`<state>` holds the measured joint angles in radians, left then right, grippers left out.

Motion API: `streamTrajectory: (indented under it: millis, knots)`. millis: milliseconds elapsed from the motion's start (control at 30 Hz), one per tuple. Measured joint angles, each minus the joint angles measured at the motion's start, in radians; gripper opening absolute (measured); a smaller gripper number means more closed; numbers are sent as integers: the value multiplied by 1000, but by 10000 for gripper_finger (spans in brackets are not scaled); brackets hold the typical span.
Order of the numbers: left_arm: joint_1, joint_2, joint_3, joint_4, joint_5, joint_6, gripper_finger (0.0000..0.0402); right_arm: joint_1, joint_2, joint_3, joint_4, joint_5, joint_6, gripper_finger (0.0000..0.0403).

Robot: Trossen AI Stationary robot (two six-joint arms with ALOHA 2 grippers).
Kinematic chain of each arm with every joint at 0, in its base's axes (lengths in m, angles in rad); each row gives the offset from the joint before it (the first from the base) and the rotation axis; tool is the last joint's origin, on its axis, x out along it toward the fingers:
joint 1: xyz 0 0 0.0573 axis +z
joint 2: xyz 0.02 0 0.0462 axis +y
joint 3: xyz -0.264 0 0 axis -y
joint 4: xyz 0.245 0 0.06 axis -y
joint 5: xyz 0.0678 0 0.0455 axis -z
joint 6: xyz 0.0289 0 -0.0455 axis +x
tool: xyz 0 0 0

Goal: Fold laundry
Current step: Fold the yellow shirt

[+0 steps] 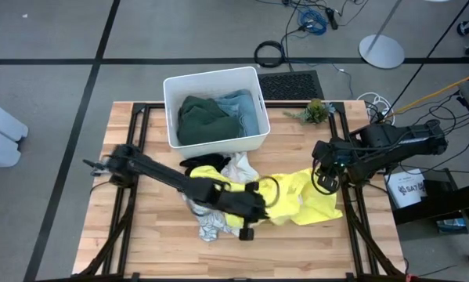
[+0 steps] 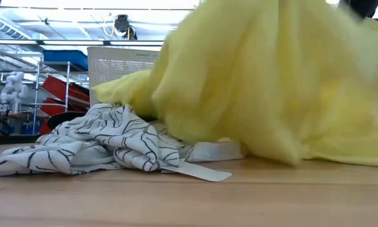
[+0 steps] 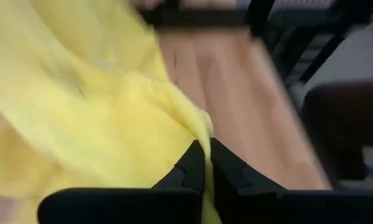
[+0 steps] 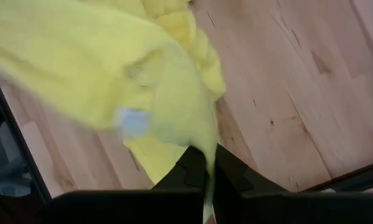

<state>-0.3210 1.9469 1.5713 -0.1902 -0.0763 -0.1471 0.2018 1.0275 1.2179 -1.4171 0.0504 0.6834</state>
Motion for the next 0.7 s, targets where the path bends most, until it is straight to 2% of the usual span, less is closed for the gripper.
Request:
streamTrajectory:
  millis: [200, 400, 500, 700]
  knots:
    - [-2, -273, 2, -24, -21, 75, 8, 0, -29, 0, 36, 5, -12, 0]
    - [-1, -443, 2, -76, -47, 80, 10, 0, -92, 0, 104, -5, 0, 0]
    - [10, -493, 3, -191, -52, 57, 11, 0, -117, 0, 88, -6, 62, 0]
    - [51, -487, 1, -535, -43, -173, 12, 3, -117, 0, 24, -31, 129, 0]
